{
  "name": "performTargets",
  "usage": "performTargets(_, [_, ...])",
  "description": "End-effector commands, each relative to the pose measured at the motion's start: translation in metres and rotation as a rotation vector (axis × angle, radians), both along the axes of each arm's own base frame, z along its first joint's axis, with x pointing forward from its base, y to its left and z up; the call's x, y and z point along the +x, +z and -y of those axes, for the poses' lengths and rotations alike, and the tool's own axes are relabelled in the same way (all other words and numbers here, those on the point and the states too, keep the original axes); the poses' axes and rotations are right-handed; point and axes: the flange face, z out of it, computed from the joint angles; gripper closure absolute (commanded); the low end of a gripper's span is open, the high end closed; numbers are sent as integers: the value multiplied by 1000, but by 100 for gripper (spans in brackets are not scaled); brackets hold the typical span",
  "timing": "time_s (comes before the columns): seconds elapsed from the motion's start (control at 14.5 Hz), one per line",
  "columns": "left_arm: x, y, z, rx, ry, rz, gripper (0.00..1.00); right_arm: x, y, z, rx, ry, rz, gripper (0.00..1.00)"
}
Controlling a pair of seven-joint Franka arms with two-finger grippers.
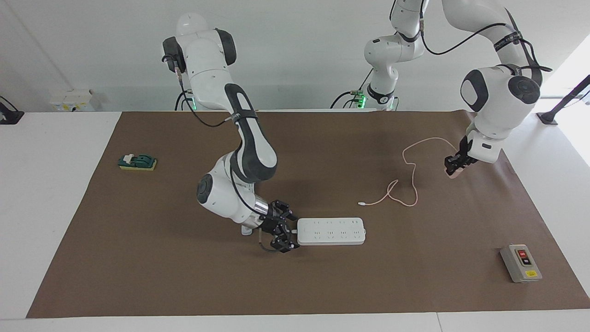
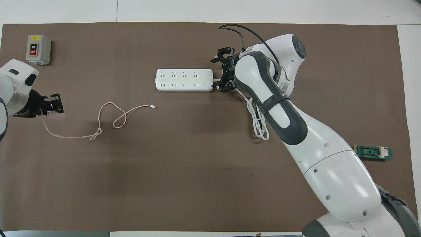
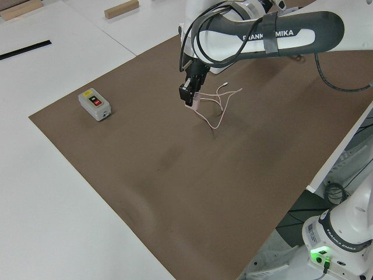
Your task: Unplug charger and place it aside
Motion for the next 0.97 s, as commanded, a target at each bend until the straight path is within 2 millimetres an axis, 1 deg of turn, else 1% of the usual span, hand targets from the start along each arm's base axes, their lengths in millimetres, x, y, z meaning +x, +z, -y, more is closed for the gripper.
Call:
performTargets(0.0, [-16, -11, 19, 7, -99, 3, 100, -12, 40, 40, -61, 54, 13, 0])
performTargets(0.07, [-20, -18, 25, 6, -110, 10, 100, -14, 51, 51, -109, 110, 28, 0])
performTargets(0.14, [-28, -27, 27, 7, -116, 22, 100, -16, 60, 67, -142, 163, 33, 0])
performTargets(0.28, [-37, -45, 28, 6, -119, 41, 100, -21, 80, 100, -177, 298, 57, 0])
performTargets(0.34, [-39, -55, 28, 4, -121, 51, 99, -24, 90, 119, -202, 372, 74, 0])
performTargets(0.41, [-41, -63, 27, 3, -142, 75, 85, -30, 103, 134, -240, 482, 105, 0])
performTargets(0.48, [-42, -67, 22, 4, -172, 96, 54, -36, 116, 153, -288, 586, 135, 0])
performTargets(0.55, [-41, -67, 18, 5, -199, 102, 5, -42, 127, 168, -317, 683, 148, 0])
performTargets(0.62, [-40, -66, 4, 8, -207, 105, 0, -48, 141, 181, -335, 755, 170, 0])
performTargets(0.69, [-39, -65, -6, 10, -218, 108, 0, -53, 153, 196, -351, 827, 192, 0])
performTargets(0.76, [-37, -65, -9, 10, -225, 106, 0, -59, 164, 213, -365, 899, 214, 0])
performTargets(0.9, [-31, -59, -11, 12, -222, 123, 0, -68, 184, 235, -397, 1061, 268, 0])
